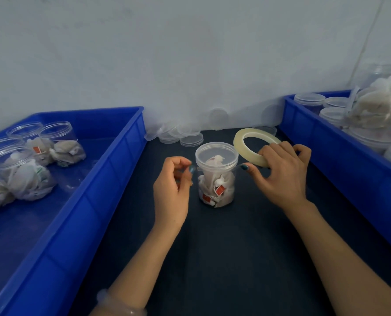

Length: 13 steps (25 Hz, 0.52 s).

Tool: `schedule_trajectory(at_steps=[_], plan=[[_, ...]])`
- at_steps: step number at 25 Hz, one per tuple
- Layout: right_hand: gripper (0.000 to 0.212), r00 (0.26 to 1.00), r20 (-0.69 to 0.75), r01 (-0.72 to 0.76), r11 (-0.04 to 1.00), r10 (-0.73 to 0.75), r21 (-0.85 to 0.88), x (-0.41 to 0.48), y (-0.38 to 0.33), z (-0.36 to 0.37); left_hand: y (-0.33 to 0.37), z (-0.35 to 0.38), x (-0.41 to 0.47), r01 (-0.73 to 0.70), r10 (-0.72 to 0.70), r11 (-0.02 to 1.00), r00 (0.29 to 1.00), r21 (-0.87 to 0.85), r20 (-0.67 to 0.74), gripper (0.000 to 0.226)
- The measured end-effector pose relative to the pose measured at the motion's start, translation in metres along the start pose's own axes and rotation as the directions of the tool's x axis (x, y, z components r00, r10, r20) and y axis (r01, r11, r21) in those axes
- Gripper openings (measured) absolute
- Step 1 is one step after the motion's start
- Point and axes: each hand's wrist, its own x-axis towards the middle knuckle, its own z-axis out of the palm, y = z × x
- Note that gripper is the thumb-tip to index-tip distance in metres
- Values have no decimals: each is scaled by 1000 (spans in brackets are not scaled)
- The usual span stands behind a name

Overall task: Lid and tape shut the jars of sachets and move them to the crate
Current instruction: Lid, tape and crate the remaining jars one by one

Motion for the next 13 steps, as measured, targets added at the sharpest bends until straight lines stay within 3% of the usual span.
schedule_trajectory(at_steps=[3, 5, 8, 13], plan=[[48, 1000, 15, -22, 1000, 22, 10, 0, -1, -2, 4, 0, -7, -57, 57, 998, 998, -7, -7, 30], [47, 999, 19, -30, 999, 29, 23, 1, -3, -3, 14, 9, -11, -113, 110, 993, 985, 14, 133, 66], [44, 999, 37, -32, 999, 31, 26, 2, -4, -3, 33, 33, -4, 8, -10, 1000, 971, 8, 240, 110], [42, 987, 159, -15, 980, -17, 197, 5, 4, -5, 27, 54, 17, 107, -99, 993, 982, -42, 158, 111]])
